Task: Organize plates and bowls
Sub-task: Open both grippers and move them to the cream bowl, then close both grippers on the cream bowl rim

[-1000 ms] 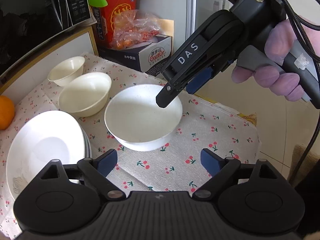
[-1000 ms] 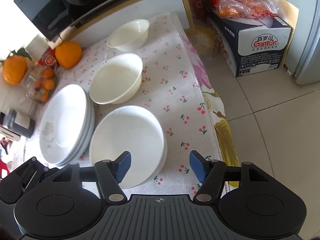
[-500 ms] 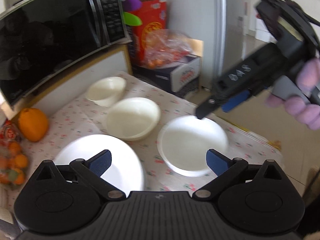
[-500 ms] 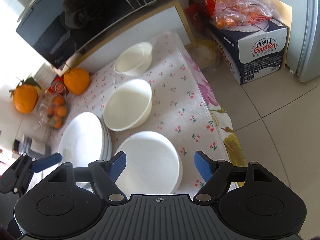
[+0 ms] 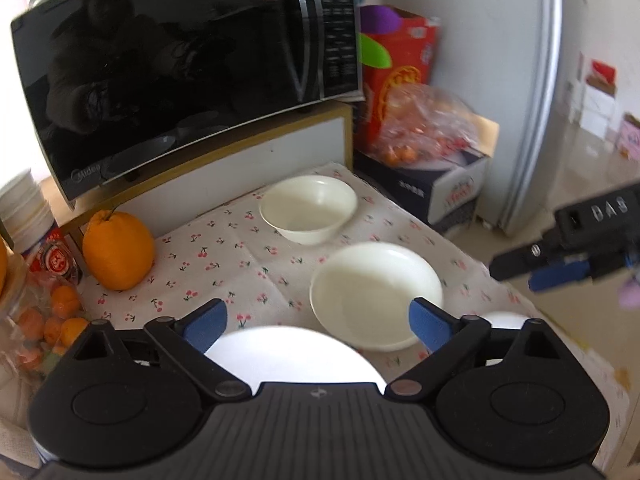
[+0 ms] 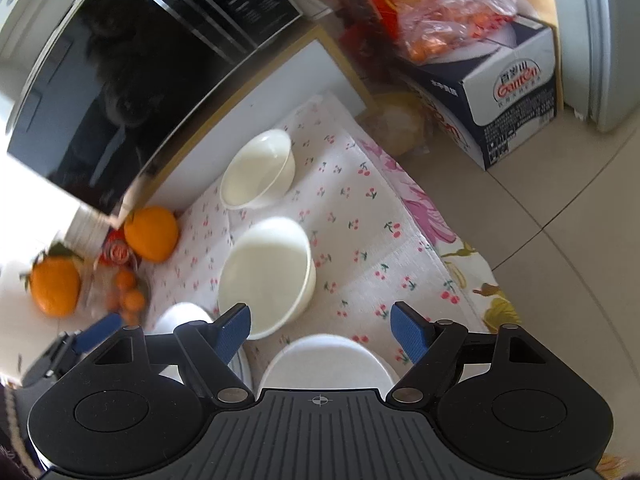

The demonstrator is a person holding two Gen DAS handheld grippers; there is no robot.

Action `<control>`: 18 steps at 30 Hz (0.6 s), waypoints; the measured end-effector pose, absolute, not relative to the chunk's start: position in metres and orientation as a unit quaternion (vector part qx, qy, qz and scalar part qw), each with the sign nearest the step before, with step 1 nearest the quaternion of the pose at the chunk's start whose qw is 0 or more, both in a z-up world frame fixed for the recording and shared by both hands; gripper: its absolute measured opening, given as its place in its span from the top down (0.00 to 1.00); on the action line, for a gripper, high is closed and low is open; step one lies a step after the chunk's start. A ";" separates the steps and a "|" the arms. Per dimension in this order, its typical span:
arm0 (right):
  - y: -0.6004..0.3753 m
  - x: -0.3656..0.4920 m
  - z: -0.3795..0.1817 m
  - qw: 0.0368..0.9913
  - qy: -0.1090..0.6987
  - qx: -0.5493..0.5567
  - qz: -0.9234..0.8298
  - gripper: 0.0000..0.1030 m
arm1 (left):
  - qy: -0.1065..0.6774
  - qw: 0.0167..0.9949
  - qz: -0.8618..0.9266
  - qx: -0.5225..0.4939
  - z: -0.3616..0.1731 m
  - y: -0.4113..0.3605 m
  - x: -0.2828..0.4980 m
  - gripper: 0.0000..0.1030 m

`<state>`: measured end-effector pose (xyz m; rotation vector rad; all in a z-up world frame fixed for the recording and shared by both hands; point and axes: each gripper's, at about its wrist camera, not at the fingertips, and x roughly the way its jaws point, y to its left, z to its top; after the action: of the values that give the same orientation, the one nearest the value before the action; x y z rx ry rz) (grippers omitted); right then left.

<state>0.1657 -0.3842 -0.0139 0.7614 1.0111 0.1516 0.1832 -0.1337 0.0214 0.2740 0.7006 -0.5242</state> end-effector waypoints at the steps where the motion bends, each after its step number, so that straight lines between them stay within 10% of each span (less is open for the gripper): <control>1: -0.383 0.168 -0.015 0.802 0.470 0.362 0.069 0.24 | 0.340 0.897 -0.253 0.124 0.020 -0.133 0.188 0.12; 18: -0.374 0.190 -0.039 0.787 0.444 0.426 0.046 0.30 | 0.414 0.873 -0.257 0.008 -0.017 -0.137 0.247 0.59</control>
<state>0.1897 -0.3745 -0.0393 0.9173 0.9578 0.0992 0.2469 -0.1365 -0.0172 0.0165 0.8641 -0.5368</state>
